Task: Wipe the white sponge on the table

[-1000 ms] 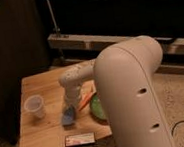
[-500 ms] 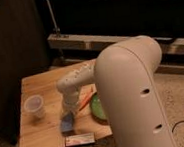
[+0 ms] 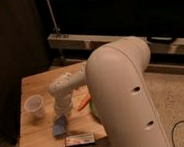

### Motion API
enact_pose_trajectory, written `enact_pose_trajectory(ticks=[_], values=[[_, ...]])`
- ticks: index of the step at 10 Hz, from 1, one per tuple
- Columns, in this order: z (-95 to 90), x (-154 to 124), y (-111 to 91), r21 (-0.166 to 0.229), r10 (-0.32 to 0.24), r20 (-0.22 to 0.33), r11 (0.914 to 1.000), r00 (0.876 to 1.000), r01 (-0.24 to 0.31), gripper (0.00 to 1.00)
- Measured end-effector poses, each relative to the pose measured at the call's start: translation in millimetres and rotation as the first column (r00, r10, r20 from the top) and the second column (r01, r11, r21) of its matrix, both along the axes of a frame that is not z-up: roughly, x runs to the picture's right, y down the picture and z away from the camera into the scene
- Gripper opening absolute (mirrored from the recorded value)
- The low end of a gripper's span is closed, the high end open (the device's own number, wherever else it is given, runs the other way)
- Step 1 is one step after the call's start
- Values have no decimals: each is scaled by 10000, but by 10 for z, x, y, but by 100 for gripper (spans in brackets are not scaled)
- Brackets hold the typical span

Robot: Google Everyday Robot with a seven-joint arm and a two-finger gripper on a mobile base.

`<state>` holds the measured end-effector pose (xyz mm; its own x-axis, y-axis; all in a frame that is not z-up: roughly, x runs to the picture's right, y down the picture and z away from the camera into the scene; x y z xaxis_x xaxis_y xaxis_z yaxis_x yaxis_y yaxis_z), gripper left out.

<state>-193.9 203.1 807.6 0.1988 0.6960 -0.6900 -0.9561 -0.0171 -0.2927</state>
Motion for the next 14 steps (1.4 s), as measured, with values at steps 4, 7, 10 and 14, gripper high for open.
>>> enact_pose_trajectory(ticks=[4,7,10,14], values=[[180,-292,-54,2,16,275,10000,9996,-17,3],[337,-449,-180,-27,69,304,10000,9995,-68,3],[485,-604,-317,29,15,263,10000,9997,-16,3],[861,-592,-698,143,132,-310,9998,9994,-127,3]])
